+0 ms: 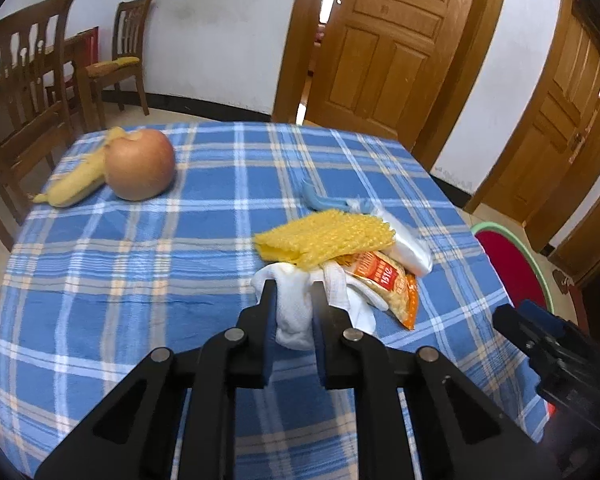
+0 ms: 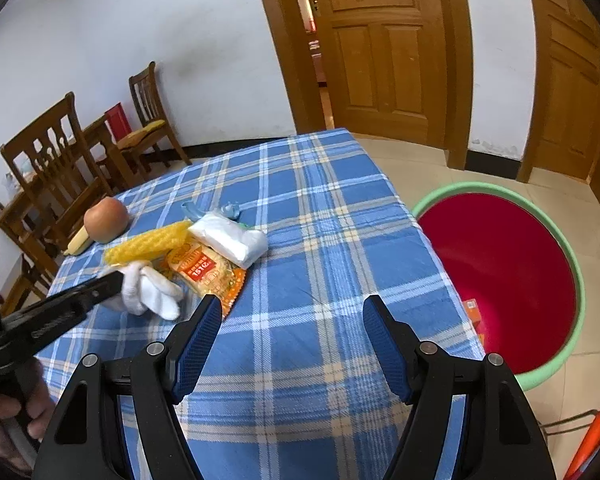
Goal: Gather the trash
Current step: 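Grasp the white cloth with the left gripper, then grasp white plastic bag with right gripper while left gripper holds the cloth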
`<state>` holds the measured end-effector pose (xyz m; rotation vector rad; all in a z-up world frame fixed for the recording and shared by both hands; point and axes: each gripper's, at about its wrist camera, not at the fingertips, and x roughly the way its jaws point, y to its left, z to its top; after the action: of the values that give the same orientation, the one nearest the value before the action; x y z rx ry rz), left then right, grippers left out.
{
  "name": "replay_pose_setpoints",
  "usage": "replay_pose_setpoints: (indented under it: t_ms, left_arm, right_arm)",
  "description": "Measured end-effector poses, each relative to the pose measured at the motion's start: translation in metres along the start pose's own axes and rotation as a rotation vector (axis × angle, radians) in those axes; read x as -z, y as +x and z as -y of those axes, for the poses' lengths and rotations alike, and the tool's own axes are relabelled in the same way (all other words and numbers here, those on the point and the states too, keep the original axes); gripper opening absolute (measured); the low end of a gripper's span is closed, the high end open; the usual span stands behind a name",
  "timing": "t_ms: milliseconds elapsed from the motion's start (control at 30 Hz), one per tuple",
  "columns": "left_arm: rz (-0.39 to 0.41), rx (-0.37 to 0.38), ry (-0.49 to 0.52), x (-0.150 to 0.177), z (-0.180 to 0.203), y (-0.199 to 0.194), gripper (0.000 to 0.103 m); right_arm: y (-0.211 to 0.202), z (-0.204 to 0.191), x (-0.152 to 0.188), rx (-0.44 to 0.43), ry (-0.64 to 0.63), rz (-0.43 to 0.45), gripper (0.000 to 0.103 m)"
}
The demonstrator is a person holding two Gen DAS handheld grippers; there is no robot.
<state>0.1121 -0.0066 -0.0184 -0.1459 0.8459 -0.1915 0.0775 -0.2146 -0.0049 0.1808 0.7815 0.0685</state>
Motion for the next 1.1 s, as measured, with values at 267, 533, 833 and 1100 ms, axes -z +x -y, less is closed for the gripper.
replay_pose_setpoints:
  t_ms: [267, 533, 833, 1100]
  left_arm:
    - [0.022, -0.02, -0.057, 0.0, -0.027, -0.017, 0.015]
    - [0.001, -0.072, -0.103, 0.006, -0.052, -0.016, 0.015]
    - [-0.004, -0.098, -0.116, 0.005, -0.061, -0.01, 0.015]
    - [0.044, -0.089, -0.108, -0.001, -0.054, -0.025, 0.016]
  right_arm:
    - [0.021, -0.02, -0.008, -0.041, -0.049, -0.031, 0.074]
    - [0.052, -0.036, -0.024, -0.033, -0.116, -0.041, 0.074]
    - [0.09, -0.036, -0.034, -0.067, -0.133, -0.076, 0.073]
    - [0.093, -0.036, -0.031, -0.121, -0.127, -0.075, 0.048]
